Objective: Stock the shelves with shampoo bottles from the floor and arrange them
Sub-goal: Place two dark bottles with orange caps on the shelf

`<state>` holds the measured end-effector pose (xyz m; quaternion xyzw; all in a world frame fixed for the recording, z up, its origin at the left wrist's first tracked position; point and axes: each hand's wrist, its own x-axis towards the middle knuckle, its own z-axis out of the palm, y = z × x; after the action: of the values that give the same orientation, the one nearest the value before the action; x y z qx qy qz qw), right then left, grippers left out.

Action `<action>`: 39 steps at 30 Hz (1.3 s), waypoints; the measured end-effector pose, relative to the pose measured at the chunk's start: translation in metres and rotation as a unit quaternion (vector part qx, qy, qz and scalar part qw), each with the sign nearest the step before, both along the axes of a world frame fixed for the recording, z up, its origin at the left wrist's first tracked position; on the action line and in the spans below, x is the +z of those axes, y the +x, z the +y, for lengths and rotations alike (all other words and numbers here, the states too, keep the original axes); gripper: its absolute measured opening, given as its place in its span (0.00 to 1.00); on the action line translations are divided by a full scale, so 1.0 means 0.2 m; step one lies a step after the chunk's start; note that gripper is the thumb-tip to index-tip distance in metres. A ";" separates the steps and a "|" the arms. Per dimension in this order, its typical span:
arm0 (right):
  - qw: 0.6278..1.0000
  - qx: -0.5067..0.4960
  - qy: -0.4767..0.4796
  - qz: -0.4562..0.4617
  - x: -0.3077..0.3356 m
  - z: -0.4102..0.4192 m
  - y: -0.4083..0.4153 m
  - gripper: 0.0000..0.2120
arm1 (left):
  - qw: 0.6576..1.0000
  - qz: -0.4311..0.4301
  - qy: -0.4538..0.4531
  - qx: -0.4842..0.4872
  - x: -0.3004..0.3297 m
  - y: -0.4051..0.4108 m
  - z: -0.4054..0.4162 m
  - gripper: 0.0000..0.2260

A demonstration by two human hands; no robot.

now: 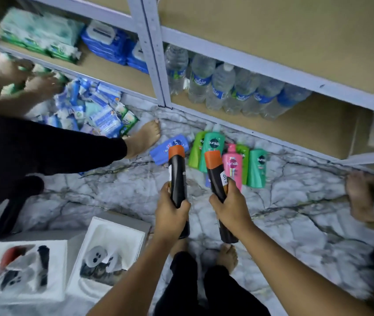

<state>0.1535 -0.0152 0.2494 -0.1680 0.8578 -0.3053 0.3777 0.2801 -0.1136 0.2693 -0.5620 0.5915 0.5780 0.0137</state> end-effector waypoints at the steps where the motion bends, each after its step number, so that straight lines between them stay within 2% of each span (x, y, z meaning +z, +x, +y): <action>1: 1.000 -0.009 -0.006 0.005 0.10 0.02 -0.02 0.22 | 1.000 0.002 -0.009 -0.011 0.09 -0.02 0.01 0.20; 10: 0.994 -0.066 -0.057 0.060 0.92 0.28 -0.17 0.19 | 0.994 0.046 -0.072 -0.068 0.85 -0.21 0.23 0.22; 16: 0.988 -0.092 -0.083 0.091 1.33 0.52 -0.25 0.20 | 0.987 0.077 -0.088 -0.108 1.25 -0.34 0.46 0.23; 22: 0.980 -0.117 -0.114 0.117 1.72 0.78 -0.34 0.15 | 0.978 0.123 -0.102 -0.133 1.58 -0.46 0.69 0.24; 33: 0.950 -0.184 -0.175 0.179 2.24 0.99 -0.58 0.10 | 0.944 0.217 -0.162 -0.191 2.06 -0.82 0.82 0.19; 37: 0.938 -0.193 -0.193 0.213 2.38 0.98 -0.70 0.13 | 0.930 0.247 -0.172 -0.210 2.18 -0.96 0.79 0.23; 39: 0.930 -0.203 -0.198 0.231 2.45 0.96 -0.79 0.14 | 0.920 0.263 -0.185 -0.226 2.25 -1.05 0.76 0.22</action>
<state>-0.0043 0.1762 0.7397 -0.1273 0.8591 -0.4924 0.0576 0.0711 0.0391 0.7202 -0.2342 0.7814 0.5665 -0.1164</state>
